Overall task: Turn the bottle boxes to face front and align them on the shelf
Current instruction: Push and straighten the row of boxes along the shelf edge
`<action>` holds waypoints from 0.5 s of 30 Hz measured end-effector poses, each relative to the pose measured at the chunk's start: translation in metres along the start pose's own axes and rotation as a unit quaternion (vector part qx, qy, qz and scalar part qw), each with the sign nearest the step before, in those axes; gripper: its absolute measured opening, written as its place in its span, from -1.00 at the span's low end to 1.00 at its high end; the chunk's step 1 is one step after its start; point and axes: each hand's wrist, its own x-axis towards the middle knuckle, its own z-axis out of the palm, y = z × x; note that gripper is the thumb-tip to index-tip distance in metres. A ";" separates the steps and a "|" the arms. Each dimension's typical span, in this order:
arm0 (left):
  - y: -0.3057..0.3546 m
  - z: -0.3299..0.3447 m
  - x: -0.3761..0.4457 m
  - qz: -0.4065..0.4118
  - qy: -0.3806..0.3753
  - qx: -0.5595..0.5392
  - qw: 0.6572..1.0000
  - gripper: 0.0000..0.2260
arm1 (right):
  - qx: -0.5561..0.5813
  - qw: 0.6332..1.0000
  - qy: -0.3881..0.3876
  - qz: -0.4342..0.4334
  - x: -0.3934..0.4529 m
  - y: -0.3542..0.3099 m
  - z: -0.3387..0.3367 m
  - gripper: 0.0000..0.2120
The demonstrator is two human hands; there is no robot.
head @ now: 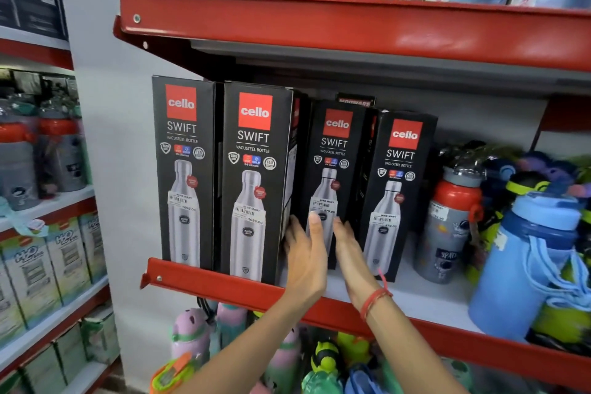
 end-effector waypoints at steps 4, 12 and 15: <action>-0.003 0.005 -0.006 -0.026 0.009 -0.027 0.999 -0.03 | -0.006 1.000 -0.002 0.010 -0.002 0.001 -0.010 -0.31; -0.003 -0.002 -0.033 -0.032 -0.023 -0.035 0.999 -0.15 | -0.032 0.999 -0.017 0.009 -0.038 0.005 -0.023 -0.26; -0.005 -0.009 -0.045 -0.013 -0.054 -0.031 0.998 -0.14 | -0.028 0.999 -0.025 0.006 -0.054 0.004 -0.023 -0.26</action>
